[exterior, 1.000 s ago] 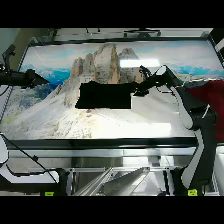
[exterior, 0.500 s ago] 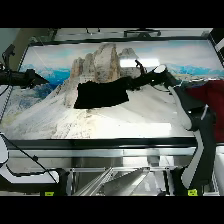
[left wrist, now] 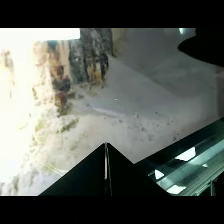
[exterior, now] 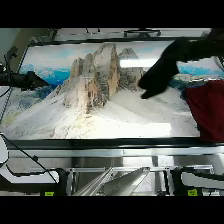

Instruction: Fold the shirts.

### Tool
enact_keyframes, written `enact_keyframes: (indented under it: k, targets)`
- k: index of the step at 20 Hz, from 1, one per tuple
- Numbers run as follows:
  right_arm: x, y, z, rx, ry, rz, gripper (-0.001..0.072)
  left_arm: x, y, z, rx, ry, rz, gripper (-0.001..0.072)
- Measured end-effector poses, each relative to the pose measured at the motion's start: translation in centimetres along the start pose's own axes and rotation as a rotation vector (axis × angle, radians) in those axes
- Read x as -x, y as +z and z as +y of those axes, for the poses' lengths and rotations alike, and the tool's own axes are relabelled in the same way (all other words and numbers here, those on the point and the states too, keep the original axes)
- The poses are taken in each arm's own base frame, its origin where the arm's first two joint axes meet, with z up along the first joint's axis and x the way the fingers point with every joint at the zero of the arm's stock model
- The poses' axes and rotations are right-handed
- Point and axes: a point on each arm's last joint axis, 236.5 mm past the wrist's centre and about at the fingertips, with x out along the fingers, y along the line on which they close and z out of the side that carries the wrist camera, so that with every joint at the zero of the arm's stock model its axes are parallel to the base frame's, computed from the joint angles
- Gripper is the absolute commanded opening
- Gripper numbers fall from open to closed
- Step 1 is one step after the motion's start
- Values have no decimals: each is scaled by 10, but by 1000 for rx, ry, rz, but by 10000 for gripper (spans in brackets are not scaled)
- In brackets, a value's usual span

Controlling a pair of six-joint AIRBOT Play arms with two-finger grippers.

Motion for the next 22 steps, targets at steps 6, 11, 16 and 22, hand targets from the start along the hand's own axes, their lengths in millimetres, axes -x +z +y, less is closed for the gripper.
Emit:
enact_keyframes:
  k: [6, 11, 16, 22]
  targets:
    - [76, 37, -87, -114, -212, -232, 13, 0, -4, -2, 9, -7, 19, 27]
    - [118, 101, -137, -118, -229, -488, 13, 0, 1, 1, 13, 2, -5, 27]
    - [164, 107, -160, -191, -249, -566, 12, 0, 6, 3, 14, 9, -24, 27]
    - [199, -36, -222, -547, -487, -387, 14, 0, 6, 3, 13, 10, -26, 27]
